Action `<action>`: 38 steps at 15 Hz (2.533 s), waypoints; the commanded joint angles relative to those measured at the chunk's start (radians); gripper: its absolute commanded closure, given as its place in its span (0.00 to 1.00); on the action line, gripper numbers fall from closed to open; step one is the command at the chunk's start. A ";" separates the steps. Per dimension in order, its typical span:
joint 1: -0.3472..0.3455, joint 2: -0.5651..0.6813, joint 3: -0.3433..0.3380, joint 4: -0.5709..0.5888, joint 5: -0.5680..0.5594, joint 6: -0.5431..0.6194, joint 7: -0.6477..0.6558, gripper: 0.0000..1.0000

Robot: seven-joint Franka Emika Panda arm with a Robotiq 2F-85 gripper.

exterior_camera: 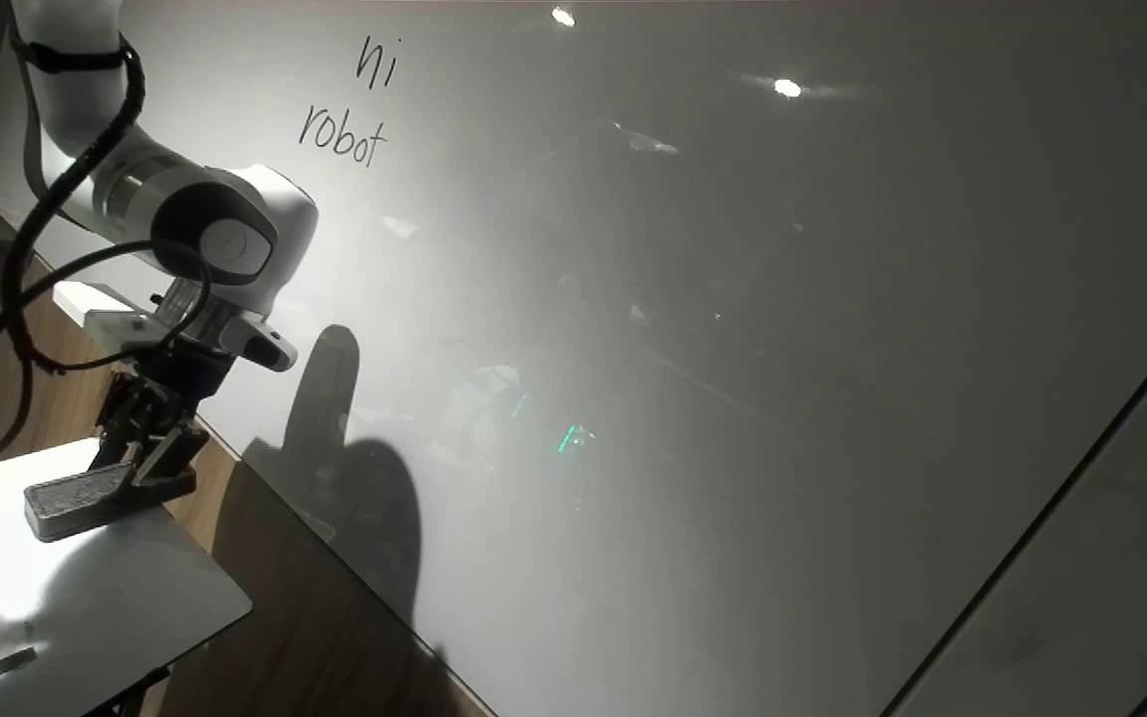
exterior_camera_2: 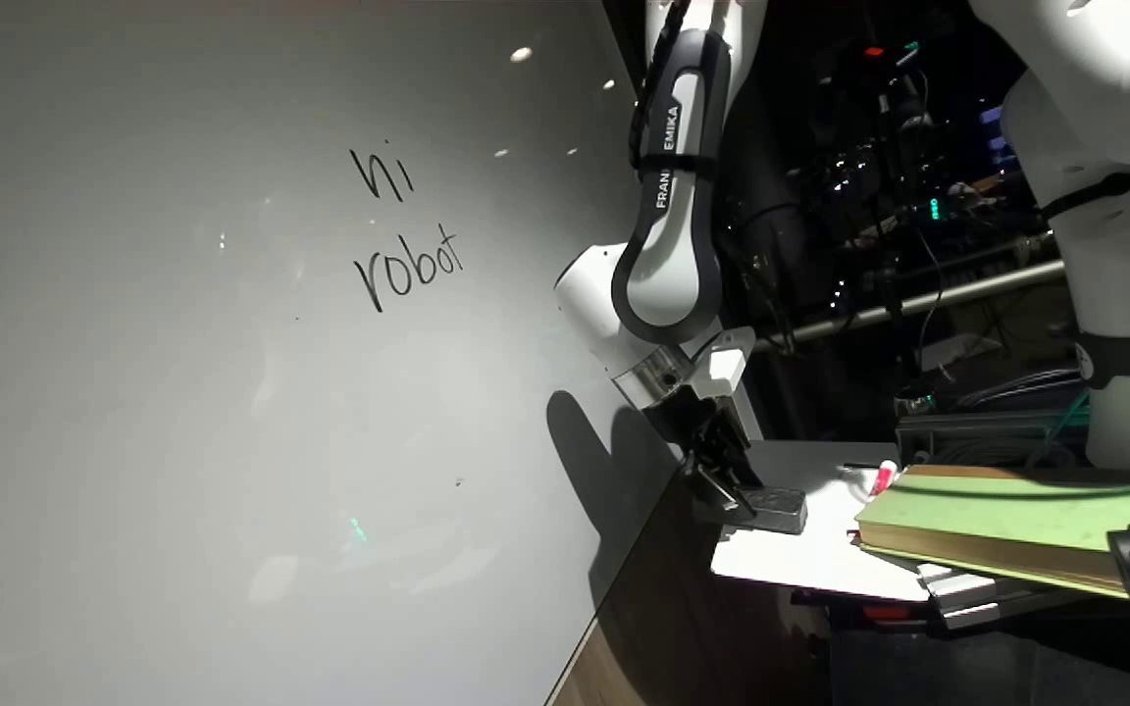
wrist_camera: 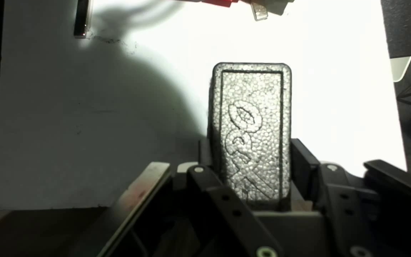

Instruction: Use the duster to erase the markings on the board

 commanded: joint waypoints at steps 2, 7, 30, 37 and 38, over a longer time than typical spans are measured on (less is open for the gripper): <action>0.005 -0.028 0.002 0.024 0.021 -0.027 -0.019 0.71; 0.017 -0.147 0.018 0.114 0.026 -0.120 -0.015 0.71; -0.027 -0.420 0.121 0.383 -0.031 -0.172 0.022 0.71; -0.028 -0.408 0.121 0.420 -0.036 -0.180 0.054 0.71; -0.029 -0.406 0.121 0.428 -0.038 -0.182 0.056 0.71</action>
